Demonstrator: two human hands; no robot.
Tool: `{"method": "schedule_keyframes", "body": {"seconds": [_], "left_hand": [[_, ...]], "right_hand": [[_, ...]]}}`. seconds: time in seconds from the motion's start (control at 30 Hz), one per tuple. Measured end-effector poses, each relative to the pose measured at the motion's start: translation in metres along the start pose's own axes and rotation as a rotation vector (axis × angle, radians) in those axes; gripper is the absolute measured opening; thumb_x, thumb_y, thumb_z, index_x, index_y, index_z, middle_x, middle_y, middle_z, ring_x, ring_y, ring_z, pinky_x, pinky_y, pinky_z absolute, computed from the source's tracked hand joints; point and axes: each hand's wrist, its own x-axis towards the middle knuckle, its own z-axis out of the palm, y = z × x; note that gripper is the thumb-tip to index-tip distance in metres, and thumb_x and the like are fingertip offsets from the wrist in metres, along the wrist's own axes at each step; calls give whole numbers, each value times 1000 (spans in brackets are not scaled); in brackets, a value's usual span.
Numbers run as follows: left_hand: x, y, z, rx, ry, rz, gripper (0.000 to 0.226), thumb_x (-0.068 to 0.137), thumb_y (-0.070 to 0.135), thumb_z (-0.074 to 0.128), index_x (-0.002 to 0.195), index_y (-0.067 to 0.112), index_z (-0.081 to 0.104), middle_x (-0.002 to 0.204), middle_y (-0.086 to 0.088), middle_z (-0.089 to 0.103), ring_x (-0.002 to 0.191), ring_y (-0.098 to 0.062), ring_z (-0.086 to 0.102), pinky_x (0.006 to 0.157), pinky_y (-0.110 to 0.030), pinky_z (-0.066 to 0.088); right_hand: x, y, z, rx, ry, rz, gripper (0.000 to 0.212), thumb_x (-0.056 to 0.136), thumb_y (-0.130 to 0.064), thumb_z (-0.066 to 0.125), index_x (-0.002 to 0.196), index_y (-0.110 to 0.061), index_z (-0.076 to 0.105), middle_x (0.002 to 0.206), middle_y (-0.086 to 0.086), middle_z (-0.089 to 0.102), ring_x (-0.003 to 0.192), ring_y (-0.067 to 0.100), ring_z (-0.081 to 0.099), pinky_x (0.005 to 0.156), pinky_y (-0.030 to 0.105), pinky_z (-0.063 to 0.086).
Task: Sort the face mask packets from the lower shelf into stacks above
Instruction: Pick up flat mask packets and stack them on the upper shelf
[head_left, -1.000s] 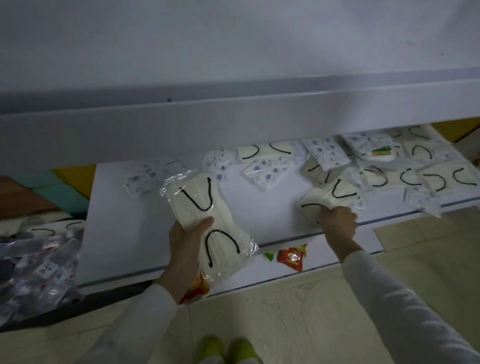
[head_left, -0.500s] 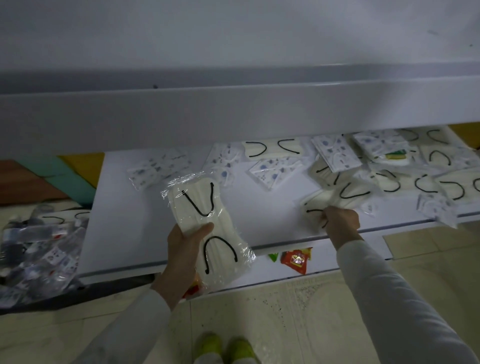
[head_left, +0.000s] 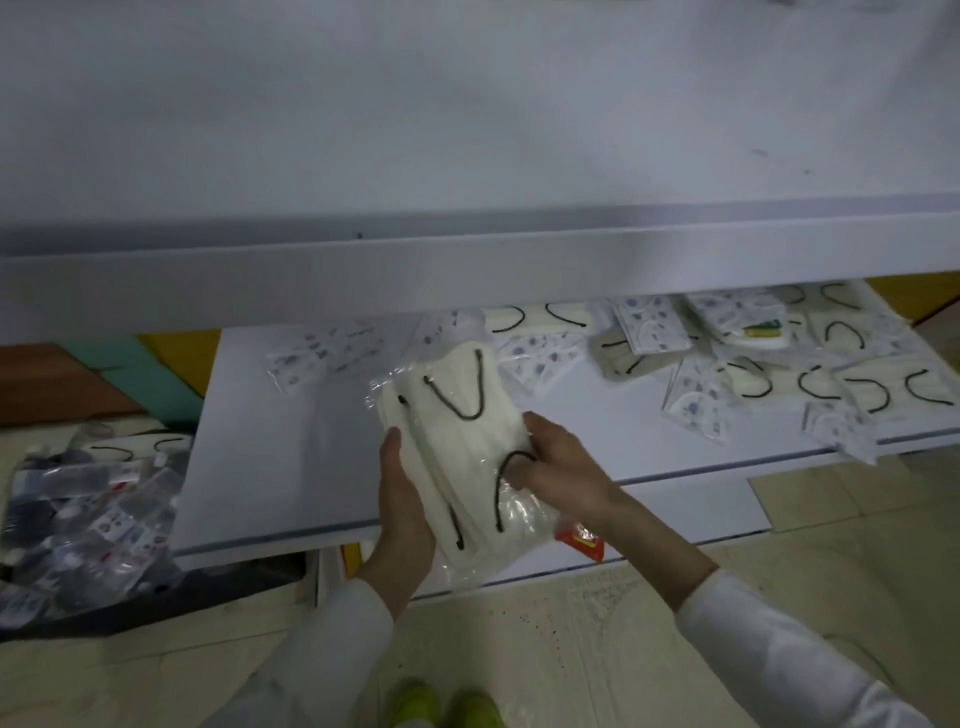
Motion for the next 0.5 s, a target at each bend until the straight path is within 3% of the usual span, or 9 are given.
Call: {"method": "schedule_keyframes", "body": {"seconds": [0.13, 0.2, 0.27, 0.3, 0.37, 0.43, 0.5], "left_hand": [[-18, 11, 12, 2, -35, 70, 45, 87, 42, 58, 119, 11, 63, 107, -15, 68, 95, -31, 63, 79, -39, 52], [-31, 17, 15, 101, 38, 159, 32, 85, 20, 66, 115, 8, 63, 105, -14, 69, 89, -27, 65, 69, -33, 52], [-43, 23, 14, 97, 85, 204, 29, 83, 9, 67, 112, 8, 62, 103, -10, 68, 85, -23, 65, 64, -30, 50], [-51, 28, 14, 65, 98, 207, 31, 83, 9, 68, 114, 8, 62, 102, -8, 68, 86, -22, 64, 64, -29, 50], [-65, 39, 15, -30, 100, 215, 37, 83, 13, 69, 119, 9, 61, 106, -7, 68, 93, -24, 64, 67, -31, 52], [-82, 46, 17, -113, 85, 227, 39, 83, 16, 69, 121, 11, 61, 111, -7, 67, 98, -25, 64, 70, -33, 53], [-101, 48, 18, -134, 40, 229, 38, 83, 18, 69, 120, 12, 62, 112, -9, 68, 100, -27, 64, 75, -37, 55]], "right_hand": [[-3, -21, 15, -323, -34, -155, 27, 83, -8, 53, 74, -22, 32, 74, -4, 47, 68, 10, 48, 47, 12, 31], [-9, -24, 20, -519, 14, -241, 14, 80, -18, 53, 87, -17, 41, 87, 0, 49, 84, 18, 49, 57, 17, 34], [-14, -21, 17, -605, 151, -334, 48, 73, -36, 54, 115, -13, 48, 108, 3, 49, 102, 21, 45, 78, 25, 40], [-20, -24, 13, -515, 243, -353, 63, 72, -40, 62, 127, -15, 45, 116, 0, 46, 108, 18, 44, 87, 25, 40], [-42, -33, 6, -34, 344, -201, 77, 71, -32, 81, 134, -22, 38, 122, -7, 44, 112, 10, 45, 88, 18, 42], [-64, -39, 8, 493, 220, -36, 75, 64, -22, 87, 127, -20, 46, 121, -2, 56, 106, 13, 58, 77, 17, 51], [-80, -39, 20, 724, 77, -7, 67, 58, -21, 86, 119, -10, 60, 114, 12, 68, 101, 26, 67, 84, 38, 56]]}}
